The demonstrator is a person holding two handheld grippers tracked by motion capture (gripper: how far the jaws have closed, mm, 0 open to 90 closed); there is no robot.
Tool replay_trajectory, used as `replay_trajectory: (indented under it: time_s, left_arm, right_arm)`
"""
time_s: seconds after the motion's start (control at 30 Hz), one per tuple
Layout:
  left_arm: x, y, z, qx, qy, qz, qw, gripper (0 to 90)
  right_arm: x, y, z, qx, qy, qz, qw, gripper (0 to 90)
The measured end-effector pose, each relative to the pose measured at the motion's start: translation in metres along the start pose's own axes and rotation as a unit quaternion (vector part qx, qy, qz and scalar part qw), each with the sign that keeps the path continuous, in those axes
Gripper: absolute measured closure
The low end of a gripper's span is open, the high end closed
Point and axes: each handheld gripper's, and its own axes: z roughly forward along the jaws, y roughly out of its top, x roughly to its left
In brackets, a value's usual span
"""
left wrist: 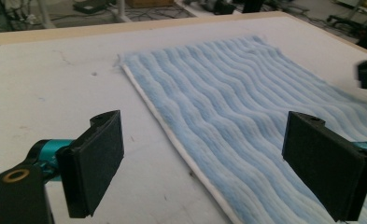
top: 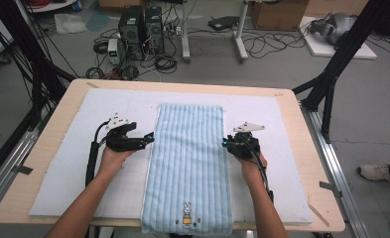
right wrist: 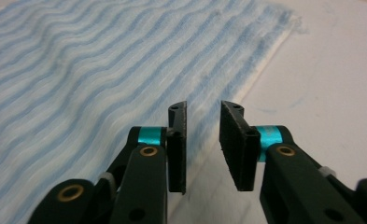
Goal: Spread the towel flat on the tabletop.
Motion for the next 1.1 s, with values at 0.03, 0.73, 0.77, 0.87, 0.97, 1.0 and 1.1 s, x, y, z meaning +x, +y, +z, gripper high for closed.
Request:
replay_trajectory:
  time_s: [0.03,0.73,0.77,0.87,0.97,1.0,1.1]
  left_arm:
    - [-0.001,-0.002,-0.002,-0.003,-0.003,0.002,1.0000,13.5]
    - [0.004,-0.014,-0.021,-0.063,-0.038,0.005,0.9973,15.0]
    - [0.004,-0.014,-0.021,-0.068,-0.037,0.013,0.9969,15.3]
    - [0.003,-0.012,-0.023,-0.065,-0.024,0.035,0.9969,17.9]
    - [0.004,-0.009,-0.023,-0.050,-0.026,0.012,0.9984,18.3]
    - [0.004,-0.009,-0.024,-0.051,-0.026,0.010,0.9983,16.6]
    - [0.006,-0.009,-0.024,-0.054,-0.032,0.006,0.9980,16.2]
  right_arm:
    - [0.000,0.002,0.006,0.004,-0.003,-0.004,1.0000,71.2]
    - [-0.016,-0.015,-0.036,-0.035,-0.028,0.031,0.9985,41.6]
    - [-0.017,-0.019,-0.043,-0.038,-0.029,0.033,0.9983,37.9]
    - [-0.018,-0.039,-0.068,-0.054,-0.014,0.037,0.9978,32.0]
    - [-0.016,-0.053,-0.087,-0.048,-0.012,0.019,0.9986,19.3]
    - [-0.015,-0.054,-0.090,-0.046,-0.011,0.009,0.9989,16.2]
    - [-0.014,-0.057,-0.098,-0.058,-0.003,0.014,0.9982,10.1]
